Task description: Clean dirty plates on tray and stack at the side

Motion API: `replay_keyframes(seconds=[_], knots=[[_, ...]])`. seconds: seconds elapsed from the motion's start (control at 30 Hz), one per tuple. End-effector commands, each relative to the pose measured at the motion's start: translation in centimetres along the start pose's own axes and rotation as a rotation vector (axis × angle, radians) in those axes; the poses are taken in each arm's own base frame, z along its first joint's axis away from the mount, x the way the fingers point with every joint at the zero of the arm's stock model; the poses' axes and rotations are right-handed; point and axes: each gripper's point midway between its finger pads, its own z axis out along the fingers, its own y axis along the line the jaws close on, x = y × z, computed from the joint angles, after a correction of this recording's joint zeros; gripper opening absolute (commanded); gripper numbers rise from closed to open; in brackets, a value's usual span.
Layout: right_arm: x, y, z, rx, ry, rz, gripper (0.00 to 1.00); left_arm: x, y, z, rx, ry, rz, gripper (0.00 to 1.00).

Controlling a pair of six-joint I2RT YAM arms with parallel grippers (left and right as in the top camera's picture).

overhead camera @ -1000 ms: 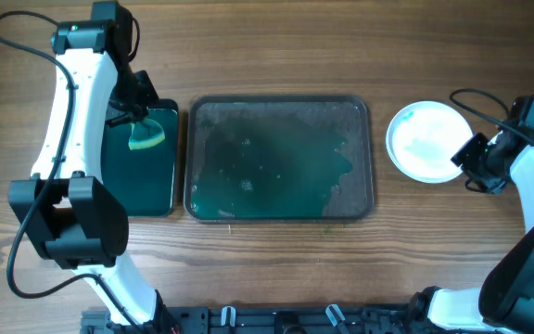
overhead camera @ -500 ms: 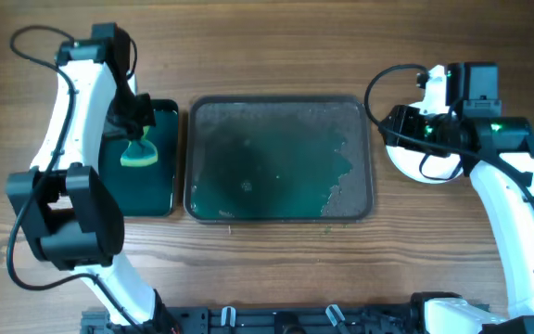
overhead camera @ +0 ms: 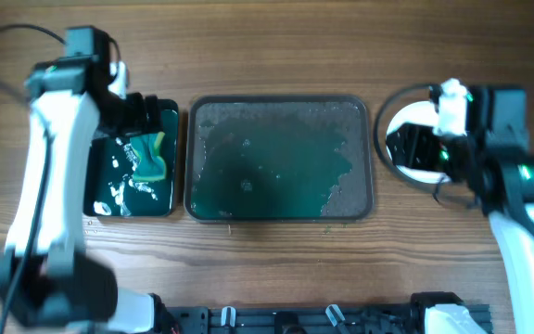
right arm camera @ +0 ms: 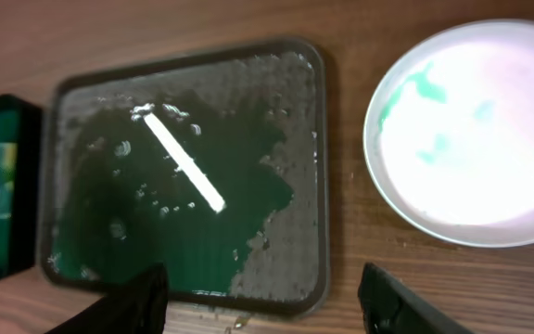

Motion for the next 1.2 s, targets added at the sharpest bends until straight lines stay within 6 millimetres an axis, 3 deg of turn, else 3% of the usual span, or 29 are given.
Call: replay_keyframes(seconds=[0.0, 0.1, 0.13, 0.17, 0.3, 0.37, 0.6, 0.67, 0.73, 0.87, 0.97, 1.03, 1.17], knots=[[0.8, 1.4, -4.3, -0.034, -0.094, -0.087, 0.68, 0.4, -2.3, -7.8, 0.173, -0.200, -0.003, 1.00], [2.5, 1.9, -7.4, -0.041, -0.154, -0.122, 0.72, 0.9, -2.3, -10.2, 0.181, -0.274, 0.003, 1.00], [2.9, 2.1, -8.4, -0.045, -0.184, -0.130, 0.81, 1.0, -2.3, -10.5, 0.182, -0.283, 0.004, 1.00], [3.1, 2.3, -9.1, -0.050, -0.210, -0.131, 1.00, 1.0, -2.3, -10.6, 0.182, -0.285, 0.004, 1.00], [3.7, 2.8, -11.5, -0.064, -0.300, -0.149, 1.00, 1.0, -2.3, -10.5, 0.182, -0.284, 0.004, 1.00], [3.8, 2.8, -11.5, -0.076, -0.299, -0.066, 1.00, 1.0, -2.3, -10.5, 0.182, -0.284, 0.004, 1.00], [3.8, 2.8, -11.5, -0.078, -0.298, -0.053, 1.00, 1.0, -2.3, -10.5, 0.182, -0.284, 0.004, 1.00], [2.7, 2.8, -11.3, -0.079, -0.338, -0.065, 1.00, 1.0, -2.3, -10.5, 0.182, -0.284, 0.004, 1.00], [1.5, 2.0, -11.8, -0.034, -0.455, -0.077, 1.00, 1.0, -2.3, -10.5, 0.182, -0.284, 0.004, 1.00], [2.1, 1.9, -13.4, -0.069, -0.759, -0.167, 1.00, 1.0, -2.3, -10.5, 0.182, -0.284, 0.004, 1.00], [2.0, 1.8, -12.9, -0.081, -1.018, -0.292, 1.00, 1.0, -2.3, -10.5, 0.181, -0.284, 0.004, 1.00], [2.4, 1.3, -11.3, -0.098, -1.131, -0.316, 1.00, 1.0, -2.3, -10.5, 0.182, -0.284, 0.004, 1.00], [3.2, 0.7, -7.5, -0.130, -1.126, -0.325, 1.00, 1.0, -2.3, -10.5, 0.182, -0.284, 0.004, 1.00]])
